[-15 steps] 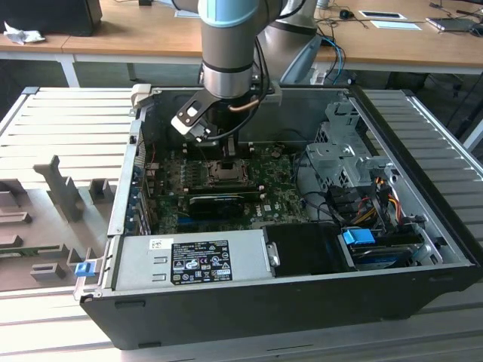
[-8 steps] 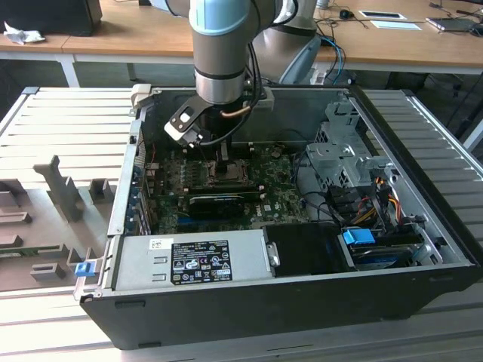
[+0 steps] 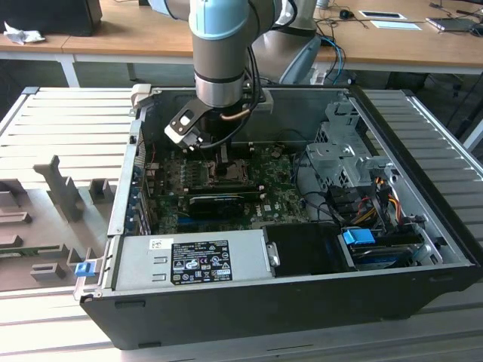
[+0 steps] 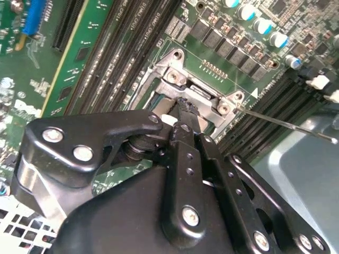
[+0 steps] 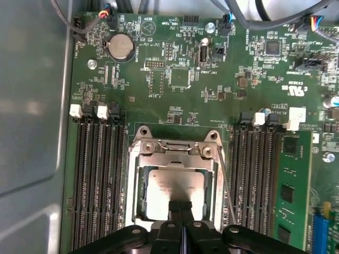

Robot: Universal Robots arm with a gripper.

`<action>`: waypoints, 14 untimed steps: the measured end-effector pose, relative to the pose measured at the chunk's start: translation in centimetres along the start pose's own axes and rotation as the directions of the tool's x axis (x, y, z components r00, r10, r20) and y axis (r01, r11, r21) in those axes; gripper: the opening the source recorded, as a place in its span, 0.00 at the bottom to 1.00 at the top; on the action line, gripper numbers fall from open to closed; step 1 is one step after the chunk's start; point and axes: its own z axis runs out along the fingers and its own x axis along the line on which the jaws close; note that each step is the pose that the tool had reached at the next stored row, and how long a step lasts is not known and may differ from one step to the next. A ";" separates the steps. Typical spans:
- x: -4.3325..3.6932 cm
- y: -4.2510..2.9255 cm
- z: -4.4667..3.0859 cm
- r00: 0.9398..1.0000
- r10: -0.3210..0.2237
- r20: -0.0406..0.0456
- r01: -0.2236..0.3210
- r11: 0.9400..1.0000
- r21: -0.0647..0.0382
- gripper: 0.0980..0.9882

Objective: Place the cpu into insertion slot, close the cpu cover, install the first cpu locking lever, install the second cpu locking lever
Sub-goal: 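Close the cpu cover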

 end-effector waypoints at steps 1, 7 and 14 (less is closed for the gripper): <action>0.01 0.02 -0.55 1.000 0.000 0.000 0.000 1.000 0.000 0.01; -0.01 0.57 -1.06 1.000 0.000 0.000 0.000 1.000 0.000 0.01; -0.06 1.48 -1.02 1.000 0.000 0.000 0.000 1.000 0.000 0.01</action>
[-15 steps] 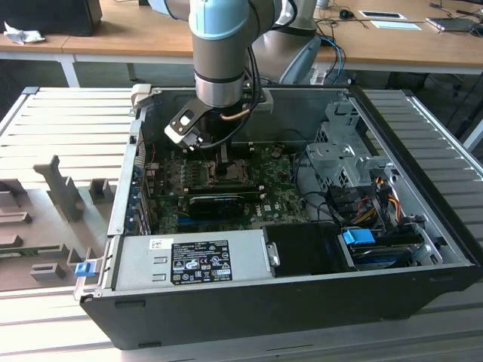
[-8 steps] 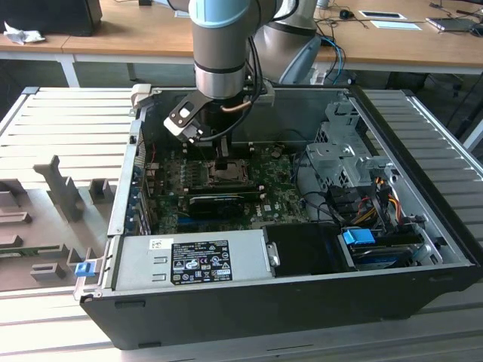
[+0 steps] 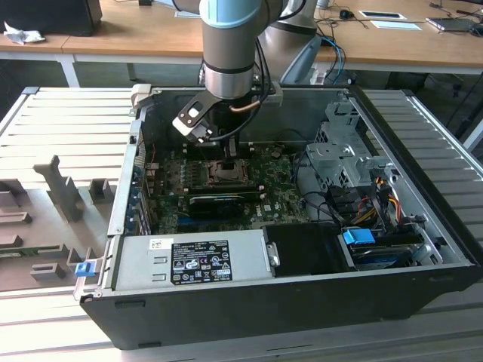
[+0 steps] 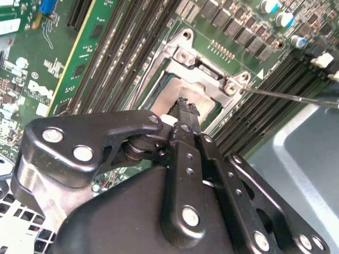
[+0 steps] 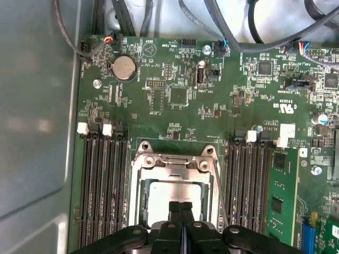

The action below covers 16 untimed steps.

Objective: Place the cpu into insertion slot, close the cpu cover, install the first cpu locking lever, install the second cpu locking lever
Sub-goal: 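Close the cpu cover, then install the first cpu locking lever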

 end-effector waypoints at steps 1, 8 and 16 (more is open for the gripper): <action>0.00 0.08 0.00 1.000 0.000 0.000 0.000 1.000 0.000 0.01; -0.01 0.24 -0.23 1.000 0.000 0.000 0.000 1.000 0.000 0.01; 0.00 0.25 -0.58 1.000 0.000 0.000 0.000 1.000 0.000 0.01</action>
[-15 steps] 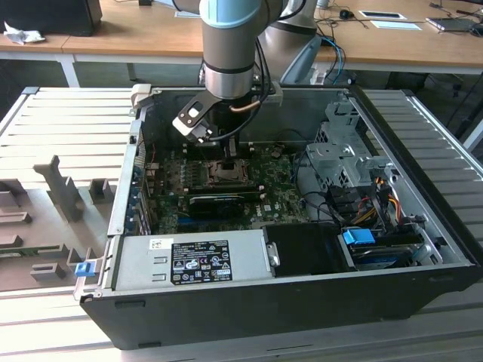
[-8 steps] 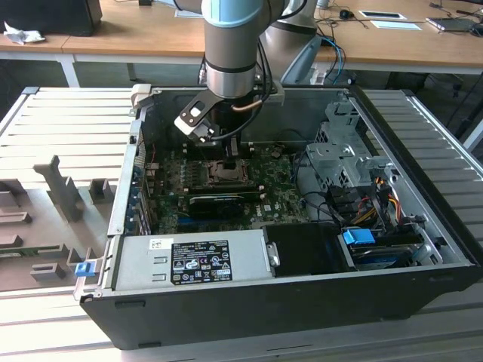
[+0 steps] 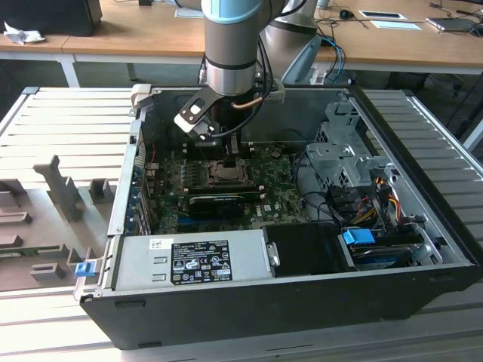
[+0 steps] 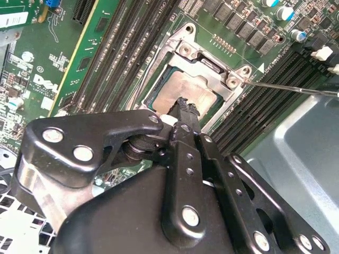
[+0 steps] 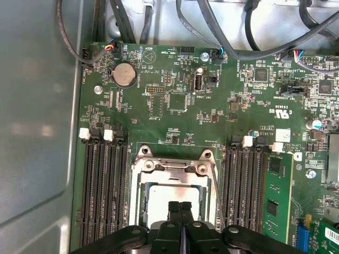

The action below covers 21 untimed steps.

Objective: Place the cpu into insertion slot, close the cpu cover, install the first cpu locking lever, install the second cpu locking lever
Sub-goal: 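Install the first cpu locking lever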

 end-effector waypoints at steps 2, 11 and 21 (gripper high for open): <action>0.00 0.00 -0.05 1.000 0.000 0.000 0.000 1.000 0.000 0.01; 0.02 0.04 -1.14 1.000 0.003 0.000 -0.003 1.000 0.000 0.01; 0.05 0.08 -2.29 1.000 0.008 0.000 -0.008 1.000 0.000 0.01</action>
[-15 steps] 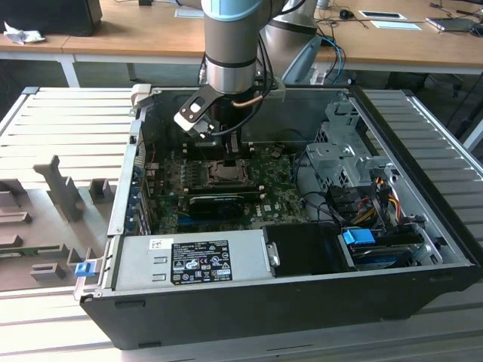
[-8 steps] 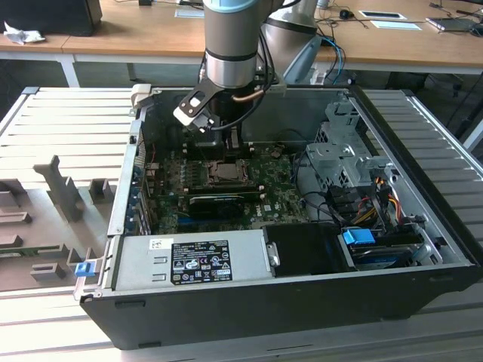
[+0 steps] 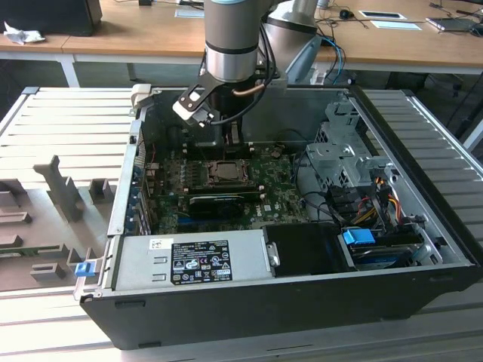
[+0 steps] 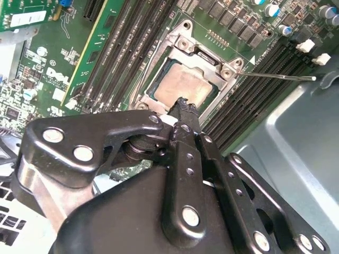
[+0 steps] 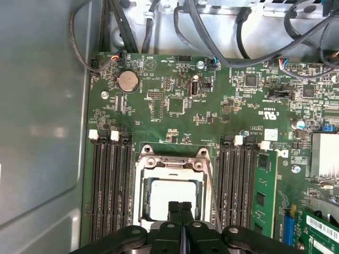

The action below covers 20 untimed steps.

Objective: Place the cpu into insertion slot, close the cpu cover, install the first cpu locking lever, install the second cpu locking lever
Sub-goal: 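Install the first cpu locking lever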

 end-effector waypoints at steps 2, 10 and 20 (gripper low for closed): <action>0.01 0.01 -0.22 1.000 0.000 0.000 0.000 1.000 0.000 0.01; 0.03 0.06 -1.33 1.000 0.002 0.000 -0.002 1.000 0.000 0.01; 0.07 0.13 -3.30 1.000 0.002 0.000 -0.002 1.000 0.000 0.01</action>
